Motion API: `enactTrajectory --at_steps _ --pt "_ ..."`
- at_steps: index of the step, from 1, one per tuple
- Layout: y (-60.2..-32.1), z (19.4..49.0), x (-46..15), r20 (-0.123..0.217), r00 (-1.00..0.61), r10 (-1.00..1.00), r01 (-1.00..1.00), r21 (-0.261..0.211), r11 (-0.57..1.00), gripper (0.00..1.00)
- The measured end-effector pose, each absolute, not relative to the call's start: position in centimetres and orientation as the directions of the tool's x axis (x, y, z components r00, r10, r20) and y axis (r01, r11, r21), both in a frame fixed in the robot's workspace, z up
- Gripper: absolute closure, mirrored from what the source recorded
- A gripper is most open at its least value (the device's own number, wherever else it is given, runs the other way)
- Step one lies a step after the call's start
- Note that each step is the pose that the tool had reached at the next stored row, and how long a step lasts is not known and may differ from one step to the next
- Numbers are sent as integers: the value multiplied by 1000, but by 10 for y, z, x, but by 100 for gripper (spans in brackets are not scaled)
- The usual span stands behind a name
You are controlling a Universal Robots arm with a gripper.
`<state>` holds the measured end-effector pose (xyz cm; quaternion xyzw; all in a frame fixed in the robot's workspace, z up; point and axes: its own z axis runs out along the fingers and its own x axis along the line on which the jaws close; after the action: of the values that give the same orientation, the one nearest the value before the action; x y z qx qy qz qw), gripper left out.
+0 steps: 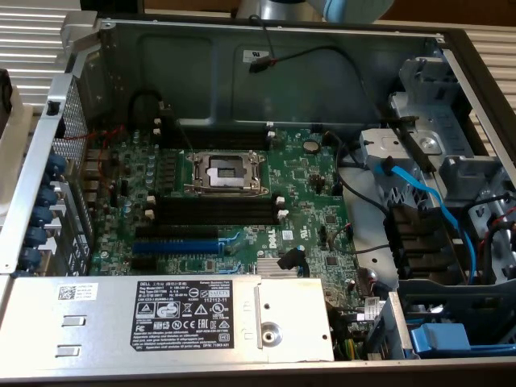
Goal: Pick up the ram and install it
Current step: 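Pick up the ram and move it above insertion slot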
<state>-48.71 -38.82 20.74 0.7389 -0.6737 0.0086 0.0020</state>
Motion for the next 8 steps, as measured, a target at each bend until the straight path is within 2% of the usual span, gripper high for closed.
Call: enactTrajectory --at_steps 8 --pt "-390 205 -485 15 91 -996 -996 -3 -91 75"
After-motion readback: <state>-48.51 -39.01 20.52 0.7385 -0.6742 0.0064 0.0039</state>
